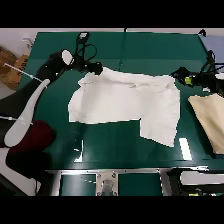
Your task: Fold the shirts.
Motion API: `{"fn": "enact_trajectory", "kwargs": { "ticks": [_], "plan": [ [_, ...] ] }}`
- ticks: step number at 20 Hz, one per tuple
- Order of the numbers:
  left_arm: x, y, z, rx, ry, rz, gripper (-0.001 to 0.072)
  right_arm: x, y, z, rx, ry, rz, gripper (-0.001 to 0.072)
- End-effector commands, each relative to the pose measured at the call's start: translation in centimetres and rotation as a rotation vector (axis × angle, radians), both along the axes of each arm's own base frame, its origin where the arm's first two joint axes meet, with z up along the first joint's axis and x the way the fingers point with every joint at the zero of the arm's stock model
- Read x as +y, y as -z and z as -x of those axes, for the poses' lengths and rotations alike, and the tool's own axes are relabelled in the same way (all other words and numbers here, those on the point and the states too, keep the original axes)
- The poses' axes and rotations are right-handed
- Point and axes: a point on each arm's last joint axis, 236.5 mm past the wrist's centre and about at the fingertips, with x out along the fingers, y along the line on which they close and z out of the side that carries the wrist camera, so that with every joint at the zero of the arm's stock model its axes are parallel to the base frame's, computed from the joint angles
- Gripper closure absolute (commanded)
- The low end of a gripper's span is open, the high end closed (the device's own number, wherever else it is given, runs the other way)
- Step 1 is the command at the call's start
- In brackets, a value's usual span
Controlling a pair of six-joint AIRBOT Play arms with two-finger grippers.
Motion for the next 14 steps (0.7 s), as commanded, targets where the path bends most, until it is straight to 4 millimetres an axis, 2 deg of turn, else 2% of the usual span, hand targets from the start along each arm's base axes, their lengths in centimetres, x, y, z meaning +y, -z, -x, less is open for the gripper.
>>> {"fn": "enact_trajectory", "kwargs": {
  "ticks": [1,2,3,4,5,6,7,9,11,12,13,14],
  "plan": [
    [2.6,-0.2,1.1,0.135,0.021,-0.009,0.0014,-1.8,0.3,1.1,0.048,-0.020,-0.053,0.0399],
    [4.3,-1.0,1.8,0.185,0.033,-0.024,0.0017,-2.9,-0.7,1.9,0.052,-0.018,-0.074,0.0405],
    [6.3,-1.9,2.7,0.236,0.042,-0.037,0.0217,-4.1,-1.6,3.0,0.055,-0.015,-0.090,0.0466],
    [7.9,-2.5,3.4,0.277,0.049,-0.048,0.0477,-4.9,-2.2,4.3,0.068,-0.017,-0.106,0.0513],
    [9.3,-2.9,4.0,0.311,0.048,-0.054,0.0667,-5.6,-2.4,5.8,0.103,-0.014,-0.129,0.0540],
    [10.6,-3.2,4.7,0.345,0.045,-0.058,0.0684,-6.0,-2.4,7.4,0.144,-0.022,-0.138,0.0656],
    [11.5,-3.2,5.4,0.387,0.032,-0.056,0.0684,-6.2,-2.3,8.8,0.174,-0.030,-0.134,0.0679],
    [12.6,-3.0,7.3,0.461,0.043,-0.066,0.0685,-7.0,-1.7,11.6,0.236,-0.010,-0.113,0.0675],
    [13.1,-3.0,9.1,0.516,0.060,-0.084,0.0684,-7.9,-0.5,14.6,0.305,0.006,-0.070,0.0563],
    [13.3,-3.0,10.1,0.535,0.065,-0.093,0.0685,-8.6,0.7,16.3,0.358,0.039,-0.065,0.0472],
    [13.4,-2.7,10.8,0.544,0.063,-0.096,0.0685,-9.0,1.7,17.6,0.402,0.067,-0.081,0.0416],
    [13.7,-2.1,11.7,0.560,0.057,-0.109,0.0685,-9.0,2.8,18.8,0.434,0.082,-0.115,0.0418]
  ]
}}
